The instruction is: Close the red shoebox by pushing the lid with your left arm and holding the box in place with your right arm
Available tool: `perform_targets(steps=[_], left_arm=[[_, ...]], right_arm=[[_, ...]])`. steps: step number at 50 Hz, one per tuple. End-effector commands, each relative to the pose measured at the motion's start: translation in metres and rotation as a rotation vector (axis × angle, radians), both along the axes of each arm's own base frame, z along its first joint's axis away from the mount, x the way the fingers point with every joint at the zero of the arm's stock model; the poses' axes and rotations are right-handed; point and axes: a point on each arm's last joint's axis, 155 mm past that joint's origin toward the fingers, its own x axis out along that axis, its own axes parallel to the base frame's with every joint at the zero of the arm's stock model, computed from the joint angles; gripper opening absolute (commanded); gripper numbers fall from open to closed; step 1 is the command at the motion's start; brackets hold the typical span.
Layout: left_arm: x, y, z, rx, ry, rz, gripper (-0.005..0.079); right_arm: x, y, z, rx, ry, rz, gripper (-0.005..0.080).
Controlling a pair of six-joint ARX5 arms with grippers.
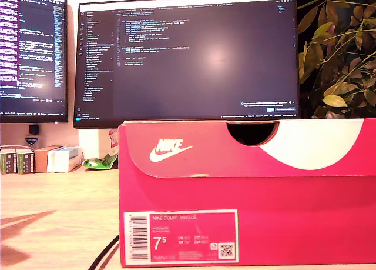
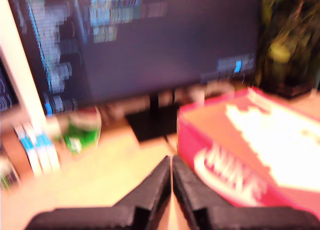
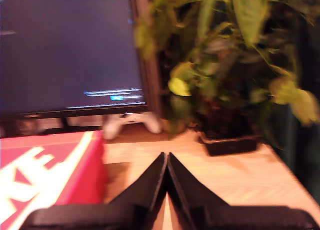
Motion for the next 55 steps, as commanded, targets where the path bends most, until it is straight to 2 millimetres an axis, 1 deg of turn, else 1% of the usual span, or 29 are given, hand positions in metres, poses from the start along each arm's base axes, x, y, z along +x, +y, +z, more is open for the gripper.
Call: perform_targets(steps=[1,12,15,24,34,40,46,51,55], left_arm=[[0.0,-0.004,-0.01,-0.001,-0.001,-0.013,-0.0019],[0.0,-0.006,-0.024,-0.007,-0.028,0.004,-0.0019],[0.0,-0.006,-0.031,0.002,-0.023,0.012,-0.0019],[-0.001,-0.015,-0.05,0.019,-0.014,-0.011,-0.0019],[-0.003,-0.02,-0.073,0.043,0.007,-0.028,-0.0019],[-0.005,-0.022,-0.081,0.047,0.017,-0.033,-0.0019],[-0.006,-0.023,-0.088,0.052,0.027,-0.037,-0.0019],[-0.006,-0.023,-0.097,0.06,0.042,-0.036,-0.0019],[-0.007,-0.022,-0.107,0.066,0.059,-0.034,-0.0019]], right_arm=[[0.004,0.002,-0.019,-0.003,0.038,0.01,-0.0012],[0.009,0.004,-0.044,-0.011,0.088,0.016,-0.0012],[0.01,0.008,-0.052,-0.017,0.103,0.036,-0.0012],[0.012,0.019,-0.069,-0.05,0.131,0.094,-0.0012],[0.012,0.023,-0.079,-0.091,0.152,0.116,-0.0012],[0.012,0.023,-0.085,-0.093,0.168,0.117,-0.0012],[0.012,0.023,-0.097,-0.096,0.195,0.118,-0.0012],[0.012,0.023,-0.108,-0.098,0.22,0.119,-0.0012],[0.012,0.023,-0.113,-0.101,0.232,0.119,-0.0012]])
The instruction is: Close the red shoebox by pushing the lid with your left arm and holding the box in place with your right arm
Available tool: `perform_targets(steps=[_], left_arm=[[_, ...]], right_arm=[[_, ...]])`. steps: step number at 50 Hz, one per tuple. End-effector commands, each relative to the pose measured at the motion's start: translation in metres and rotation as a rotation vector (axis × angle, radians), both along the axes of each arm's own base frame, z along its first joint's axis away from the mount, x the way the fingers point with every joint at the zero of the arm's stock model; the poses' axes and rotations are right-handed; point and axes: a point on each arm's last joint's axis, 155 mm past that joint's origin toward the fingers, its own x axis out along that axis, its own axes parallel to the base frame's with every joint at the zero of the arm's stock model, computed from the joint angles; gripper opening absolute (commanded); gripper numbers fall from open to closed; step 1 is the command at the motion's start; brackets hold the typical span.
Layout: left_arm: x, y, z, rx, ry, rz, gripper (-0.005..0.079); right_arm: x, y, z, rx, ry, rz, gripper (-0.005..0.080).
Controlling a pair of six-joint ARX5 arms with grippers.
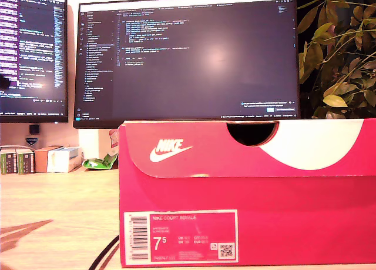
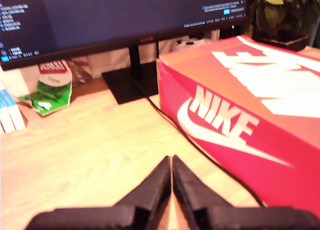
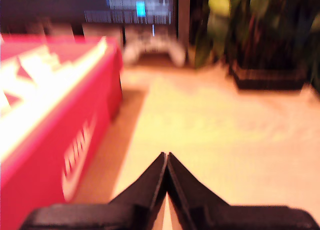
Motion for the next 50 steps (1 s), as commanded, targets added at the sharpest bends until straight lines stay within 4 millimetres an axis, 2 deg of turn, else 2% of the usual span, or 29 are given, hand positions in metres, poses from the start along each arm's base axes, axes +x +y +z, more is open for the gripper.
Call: perform_targets(steps=[1,22,33,42,43,50], left_arm=[[-0.002,0.001,-0.018,0.017,0.024,0.002,-0.0019],[-0.011,0.006,-0.038,0.015,0.026,0.012,-0.0019],[-0.019,0.009,-0.053,0.044,0.074,0.008,-0.0019],[-0.028,-0.001,-0.055,-0.008,0.113,-0.047,-0.0019],[-0.029,-0.001,-0.056,-0.048,0.144,-0.036,-0.0019],[-0.031,0.0,-0.062,-0.04,0.17,-0.031,-0.0019]], right_arm=[[0.0,0.002,-0.008,-0.005,0.014,0.008,-0.0012],[-0.001,0.002,-0.012,-0.02,0.026,0.012,-0.0012],[-0.001,0.002,-0.012,0.03,0.031,-0.003,-0.0012],[-0.001,0.002,-0.012,0.03,0.03,-0.004,-0.0012],[-0.001,0.002,-0.012,0.03,0.03,-0.004,-0.0012],[-0.001,0.002,-0.012,0.03,0.03,-0.004,-0.0012]])
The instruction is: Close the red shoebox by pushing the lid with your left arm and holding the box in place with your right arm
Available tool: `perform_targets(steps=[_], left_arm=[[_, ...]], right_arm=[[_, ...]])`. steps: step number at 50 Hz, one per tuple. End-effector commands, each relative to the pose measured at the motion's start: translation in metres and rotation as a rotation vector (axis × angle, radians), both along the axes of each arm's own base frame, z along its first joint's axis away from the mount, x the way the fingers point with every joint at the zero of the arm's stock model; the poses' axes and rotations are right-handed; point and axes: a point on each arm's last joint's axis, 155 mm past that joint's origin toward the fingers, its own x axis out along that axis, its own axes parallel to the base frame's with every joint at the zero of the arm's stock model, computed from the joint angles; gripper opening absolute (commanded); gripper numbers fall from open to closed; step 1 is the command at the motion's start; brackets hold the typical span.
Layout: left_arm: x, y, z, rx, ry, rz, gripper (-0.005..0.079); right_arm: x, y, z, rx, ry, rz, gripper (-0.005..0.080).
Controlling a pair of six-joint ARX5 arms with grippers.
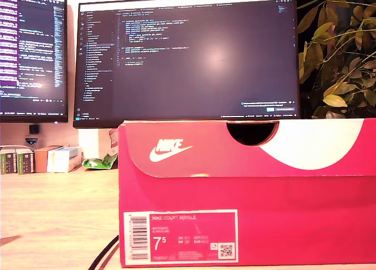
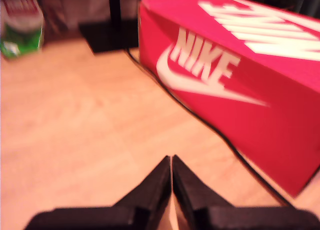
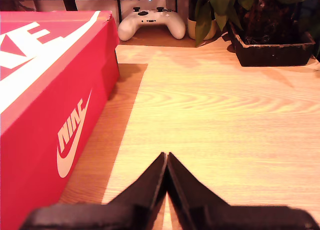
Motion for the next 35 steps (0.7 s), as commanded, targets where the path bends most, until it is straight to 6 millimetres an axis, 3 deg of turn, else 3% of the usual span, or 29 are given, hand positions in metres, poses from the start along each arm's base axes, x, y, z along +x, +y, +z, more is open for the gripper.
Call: perform_targets(steps=[1,21,30,35], left_arm=[[-0.001,0.0,-0.012,0.002,0.023,-0.001,-0.0019],[-0.001,0.001,-0.01,-0.001,0.015,0.004,-0.0019],[0.007,0.016,0.01,-0.032,-0.077,0.074,-0.0019],[0.012,0.028,0.006,-0.024,-0.061,0.13,-0.0019]], right_arm=[[0.0,0.002,-0.003,0.007,0.003,0.004,-0.0012],[0.001,-0.01,-0.002,0.008,-0.003,-0.044,-0.0012],[0.002,-0.027,-0.002,0.008,-0.003,-0.115,-0.0012],[0.002,-0.034,-0.002,0.008,-0.003,-0.148,-0.0012]])
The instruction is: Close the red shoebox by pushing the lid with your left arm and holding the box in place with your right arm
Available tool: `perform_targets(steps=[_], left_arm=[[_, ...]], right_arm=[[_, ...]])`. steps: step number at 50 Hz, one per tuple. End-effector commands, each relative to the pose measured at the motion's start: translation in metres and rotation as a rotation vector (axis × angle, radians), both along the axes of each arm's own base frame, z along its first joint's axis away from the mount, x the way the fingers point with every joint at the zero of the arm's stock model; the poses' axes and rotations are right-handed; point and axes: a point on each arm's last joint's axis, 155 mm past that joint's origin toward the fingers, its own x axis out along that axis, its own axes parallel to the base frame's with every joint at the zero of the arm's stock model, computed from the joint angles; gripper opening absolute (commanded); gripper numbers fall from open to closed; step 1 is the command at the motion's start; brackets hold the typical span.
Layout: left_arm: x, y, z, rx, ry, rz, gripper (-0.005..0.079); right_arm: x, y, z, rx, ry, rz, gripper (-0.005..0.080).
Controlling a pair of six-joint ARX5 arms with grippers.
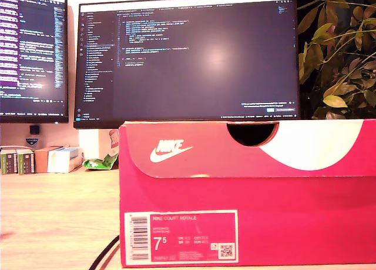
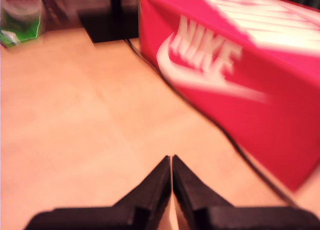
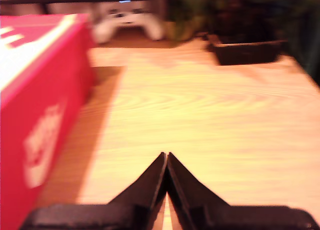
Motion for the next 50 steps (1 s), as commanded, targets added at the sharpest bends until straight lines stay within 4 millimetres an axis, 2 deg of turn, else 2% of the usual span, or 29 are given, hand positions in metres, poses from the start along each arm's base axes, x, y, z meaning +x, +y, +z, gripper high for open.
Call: perform_targets(steps=[1,14,22,50], left_arm=[[0.002,0.006,-0.015,0.005,0.032,0.029,-0.0019],[0.013,0.039,-0.016,0.003,0.037,0.174,-0.0019],[0.017,0.056,-0.016,0.001,0.037,0.248,-0.0019],[0.018,0.06,-0.016,0.001,0.038,0.261,-0.0019]], right_arm=[[0.0,-0.005,-0.002,0.008,-0.003,-0.023,-0.0012],[-0.002,-0.031,-0.002,0.007,-0.004,-0.134,-0.0012],[-0.003,-0.039,-0.002,0.007,-0.004,-0.169,-0.0012],[-0.003,-0.039,-0.002,0.007,-0.004,-0.169,-0.0012]])
